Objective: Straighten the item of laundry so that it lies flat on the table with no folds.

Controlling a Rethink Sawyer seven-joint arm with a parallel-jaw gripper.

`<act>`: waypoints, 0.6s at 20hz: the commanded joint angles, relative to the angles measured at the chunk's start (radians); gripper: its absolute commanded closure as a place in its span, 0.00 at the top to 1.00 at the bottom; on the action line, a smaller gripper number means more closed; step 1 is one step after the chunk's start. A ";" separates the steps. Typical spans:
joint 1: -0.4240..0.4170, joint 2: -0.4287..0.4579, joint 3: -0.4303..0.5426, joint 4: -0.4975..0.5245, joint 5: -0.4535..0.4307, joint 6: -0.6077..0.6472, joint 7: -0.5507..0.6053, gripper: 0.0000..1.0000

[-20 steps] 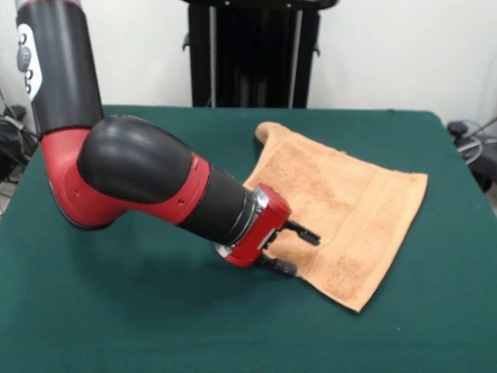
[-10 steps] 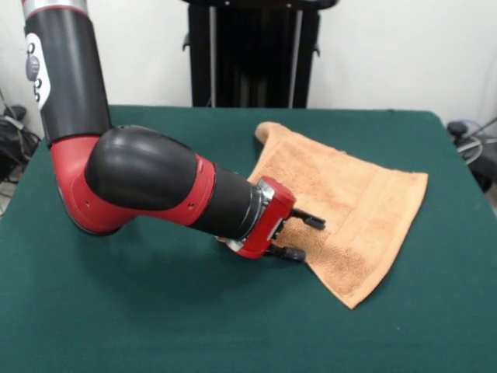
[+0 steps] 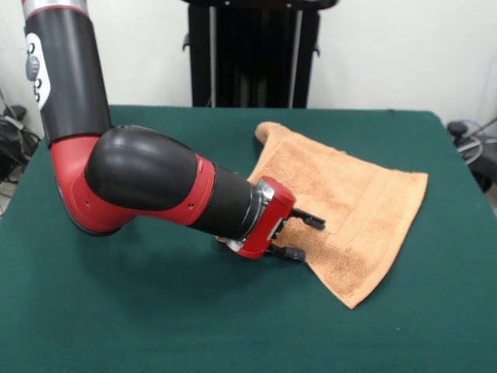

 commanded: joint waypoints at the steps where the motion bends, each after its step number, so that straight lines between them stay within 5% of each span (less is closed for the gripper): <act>1: 0.042 0.046 -0.160 -0.079 -0.065 0.090 -0.175 1.00; 12: 0.056 0.051 -0.162 -0.134 -0.061 0.146 -0.197 1.00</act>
